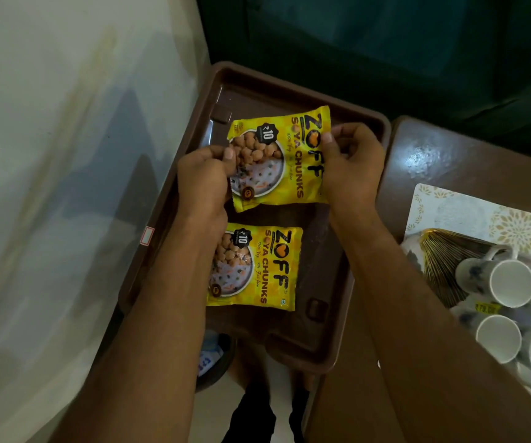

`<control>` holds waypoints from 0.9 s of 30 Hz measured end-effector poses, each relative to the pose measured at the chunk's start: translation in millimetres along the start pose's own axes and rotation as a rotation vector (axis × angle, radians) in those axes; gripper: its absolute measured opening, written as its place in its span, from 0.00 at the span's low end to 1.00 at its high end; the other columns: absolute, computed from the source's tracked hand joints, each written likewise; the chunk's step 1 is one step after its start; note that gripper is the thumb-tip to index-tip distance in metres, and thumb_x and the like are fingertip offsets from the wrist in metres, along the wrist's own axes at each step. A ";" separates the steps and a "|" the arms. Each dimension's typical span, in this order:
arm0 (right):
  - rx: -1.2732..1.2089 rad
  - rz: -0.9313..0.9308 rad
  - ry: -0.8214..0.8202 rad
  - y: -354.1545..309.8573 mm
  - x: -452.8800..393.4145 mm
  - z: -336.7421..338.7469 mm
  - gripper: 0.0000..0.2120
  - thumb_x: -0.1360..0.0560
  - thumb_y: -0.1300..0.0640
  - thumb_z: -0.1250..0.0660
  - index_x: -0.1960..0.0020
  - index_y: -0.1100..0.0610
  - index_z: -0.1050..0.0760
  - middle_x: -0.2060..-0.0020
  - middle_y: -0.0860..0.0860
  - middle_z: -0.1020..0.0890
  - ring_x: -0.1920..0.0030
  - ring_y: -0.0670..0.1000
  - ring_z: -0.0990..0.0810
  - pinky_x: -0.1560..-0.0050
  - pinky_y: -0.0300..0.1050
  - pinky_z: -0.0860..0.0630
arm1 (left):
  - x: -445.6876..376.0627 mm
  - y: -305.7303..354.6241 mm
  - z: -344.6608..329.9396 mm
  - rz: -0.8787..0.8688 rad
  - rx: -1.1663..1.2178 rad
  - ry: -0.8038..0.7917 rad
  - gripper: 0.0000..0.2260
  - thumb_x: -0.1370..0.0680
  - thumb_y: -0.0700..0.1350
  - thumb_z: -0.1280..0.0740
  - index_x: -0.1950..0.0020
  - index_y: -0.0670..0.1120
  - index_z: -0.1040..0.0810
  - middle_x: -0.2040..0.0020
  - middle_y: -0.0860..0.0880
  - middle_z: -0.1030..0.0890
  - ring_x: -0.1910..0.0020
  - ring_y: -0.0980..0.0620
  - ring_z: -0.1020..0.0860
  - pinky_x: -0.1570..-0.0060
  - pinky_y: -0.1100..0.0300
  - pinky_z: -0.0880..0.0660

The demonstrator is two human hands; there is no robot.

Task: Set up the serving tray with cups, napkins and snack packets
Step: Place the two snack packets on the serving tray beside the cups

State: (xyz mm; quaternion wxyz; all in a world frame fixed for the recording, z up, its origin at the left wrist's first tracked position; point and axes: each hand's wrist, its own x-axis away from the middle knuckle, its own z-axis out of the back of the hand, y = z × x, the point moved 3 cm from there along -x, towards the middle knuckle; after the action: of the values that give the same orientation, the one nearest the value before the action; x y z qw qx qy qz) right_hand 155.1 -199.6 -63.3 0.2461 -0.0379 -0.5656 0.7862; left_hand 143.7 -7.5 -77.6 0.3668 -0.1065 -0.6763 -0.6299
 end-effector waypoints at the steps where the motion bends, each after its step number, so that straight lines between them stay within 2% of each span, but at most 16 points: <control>1: 0.001 0.026 0.005 -2.0 -0.6 1.1 0.04 0.21 0.60 0.30 0.52 0.52 0.23 0.55 0.50 0.16 0.52 0.48 0.17 0.51 0.47 0.18 | 1.8 1.1 -0.8 0.003 0.021 -0.023 0.07 0.17 0.38 0.34 0.48 0.44 0.17 0.46 0.44 0.14 0.43 0.46 0.15 0.40 0.43 0.18; 3: -0.011 0.046 -0.013 -4.1 -1.2 1.3 0.04 0.21 0.60 0.29 0.52 0.52 0.22 0.55 0.49 0.15 0.52 0.48 0.16 0.50 0.47 0.17 | 6.0 5.0 -2.6 0.023 0.075 -0.070 0.08 0.17 0.44 0.32 0.41 0.43 0.19 0.45 0.45 0.13 0.45 0.48 0.14 0.42 0.45 0.17; 6: -0.065 0.039 -0.072 -4.0 0.9 0.3 0.04 0.22 0.59 0.28 0.47 0.54 0.19 0.52 0.51 0.14 0.50 0.49 0.14 0.47 0.50 0.16 | 11.5 9.5 -4.5 0.001 0.036 -0.150 0.11 0.21 0.50 0.27 0.43 0.44 0.17 0.48 0.48 0.12 0.49 0.50 0.13 0.43 0.46 0.16; 10: -0.095 -0.027 -0.070 1.6 4.8 3.2 0.10 0.21 0.56 0.29 0.41 0.55 0.21 0.48 0.53 0.15 0.47 0.50 0.15 0.47 0.51 0.16 | 18.3 8.8 -0.3 -0.021 0.039 -0.167 0.05 0.21 0.46 0.26 0.48 0.45 0.14 0.49 0.47 0.11 0.48 0.49 0.13 0.42 0.45 0.17; 14: -0.068 -0.112 -0.040 13.2 16.3 7.0 0.08 0.23 0.54 0.34 0.45 0.47 0.21 0.50 0.51 0.15 0.48 0.52 0.14 0.46 0.62 0.17 | 15.8 6.1 12.6 -0.005 0.128 -0.114 0.08 0.21 0.45 0.27 0.44 0.43 0.16 0.49 0.46 0.11 0.50 0.50 0.12 0.51 0.51 0.16; 17: -0.014 -0.176 -0.091 19.7 32.6 7.9 0.11 0.24 0.59 0.38 0.44 0.50 0.22 0.52 0.52 0.16 0.51 0.54 0.14 0.48 0.63 0.16 | 15.5 5.9 21.2 -0.006 0.182 -0.064 0.12 0.20 0.44 0.28 0.40 0.40 0.18 0.46 0.43 0.12 0.48 0.47 0.13 0.50 0.47 0.15; 20: 0.119 -0.190 -0.204 25.1 47.0 8.3 0.14 0.30 0.57 0.40 0.47 0.50 0.22 0.54 0.50 0.15 0.50 0.53 0.15 0.46 0.61 0.17 | 18.9 6.9 25.8 -0.031 0.190 -0.040 0.10 0.20 0.44 0.28 0.41 0.40 0.18 0.46 0.43 0.12 0.47 0.47 0.13 0.47 0.44 0.15; 22: 0.237 -0.193 -0.281 28.1 52.4 9.7 0.11 0.29 0.58 0.37 0.50 0.49 0.22 0.53 0.51 0.14 0.50 0.53 0.15 0.46 0.61 0.17 | 22.1 6.6 28.2 -0.045 0.189 -0.028 0.12 0.19 0.44 0.29 0.39 0.39 0.19 0.46 0.43 0.13 0.47 0.46 0.13 0.46 0.44 0.16; 24: 0.337 -0.188 -0.337 29.3 55.7 13.3 0.06 0.24 0.59 0.32 0.48 0.51 0.22 0.52 0.51 0.15 0.49 0.53 0.15 0.45 0.60 0.17 | 24.8 5.8 30.9 -0.052 0.187 -0.019 0.15 0.19 0.44 0.29 0.36 0.37 0.21 0.45 0.43 0.13 0.46 0.46 0.13 0.46 0.45 0.15; 25: 0.382 -0.184 -0.372 29.0 58.1 15.2 0.07 0.23 0.57 0.29 0.46 0.53 0.22 0.51 0.51 0.16 0.49 0.53 0.15 0.45 0.59 0.17 | 26.0 5.0 32.2 -0.053 0.189 -0.016 0.15 0.19 0.44 0.30 0.35 0.37 0.21 0.45 0.43 0.13 0.46 0.47 0.13 0.46 0.45 0.15; 27: 0.485 -0.179 -0.469 26.7 63.5 17.5 0.17 0.27 0.51 0.23 0.42 0.54 0.23 0.50 0.51 0.16 0.48 0.52 0.16 0.45 0.57 0.17 | 28.2 3.4 34.9 -0.056 0.203 -0.004 0.14 0.19 0.44 0.29 0.36 0.38 0.20 0.46 0.43 0.13 0.47 0.46 0.13 0.46 0.45 0.16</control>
State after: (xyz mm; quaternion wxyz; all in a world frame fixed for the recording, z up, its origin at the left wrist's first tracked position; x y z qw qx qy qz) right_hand 84.4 -193.9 -67.4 0.1796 0.2530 -0.4046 0.8602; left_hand 113.2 16.6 -55.0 0.3567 -0.0512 -0.7402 -0.5677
